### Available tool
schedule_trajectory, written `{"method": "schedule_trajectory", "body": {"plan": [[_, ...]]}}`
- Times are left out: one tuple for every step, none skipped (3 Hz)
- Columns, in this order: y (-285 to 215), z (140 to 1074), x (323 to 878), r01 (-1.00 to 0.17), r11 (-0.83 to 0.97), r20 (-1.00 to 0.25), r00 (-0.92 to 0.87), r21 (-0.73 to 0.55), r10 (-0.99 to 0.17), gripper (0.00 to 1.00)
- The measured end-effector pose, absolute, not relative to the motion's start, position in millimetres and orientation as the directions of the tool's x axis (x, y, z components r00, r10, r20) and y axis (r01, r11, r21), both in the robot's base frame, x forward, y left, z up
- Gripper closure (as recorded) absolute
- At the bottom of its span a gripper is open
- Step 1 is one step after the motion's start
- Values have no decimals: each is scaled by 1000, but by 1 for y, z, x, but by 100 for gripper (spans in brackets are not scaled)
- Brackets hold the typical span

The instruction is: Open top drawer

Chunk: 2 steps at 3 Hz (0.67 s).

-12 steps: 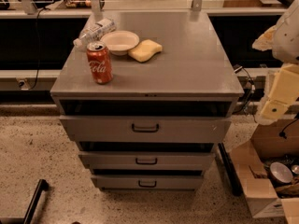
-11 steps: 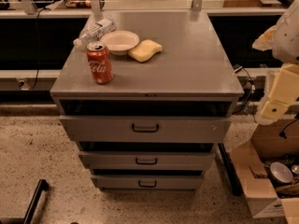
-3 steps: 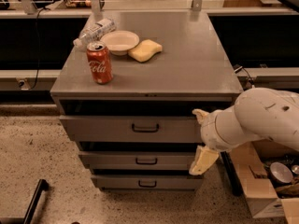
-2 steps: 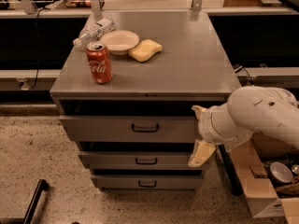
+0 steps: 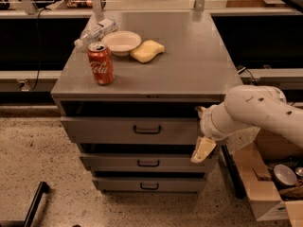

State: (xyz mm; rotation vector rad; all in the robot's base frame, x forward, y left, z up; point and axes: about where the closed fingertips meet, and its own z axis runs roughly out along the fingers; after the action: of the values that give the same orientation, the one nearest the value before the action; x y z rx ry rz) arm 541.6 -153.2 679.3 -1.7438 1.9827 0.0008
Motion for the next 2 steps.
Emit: {"method": "schedule_trajectory", "body": {"plan": [[-151,669,549,-938,171,-356,-55,-301,-933,17],[-141,661,543,-949,139,-341,-37,-282,-939,38]]}}
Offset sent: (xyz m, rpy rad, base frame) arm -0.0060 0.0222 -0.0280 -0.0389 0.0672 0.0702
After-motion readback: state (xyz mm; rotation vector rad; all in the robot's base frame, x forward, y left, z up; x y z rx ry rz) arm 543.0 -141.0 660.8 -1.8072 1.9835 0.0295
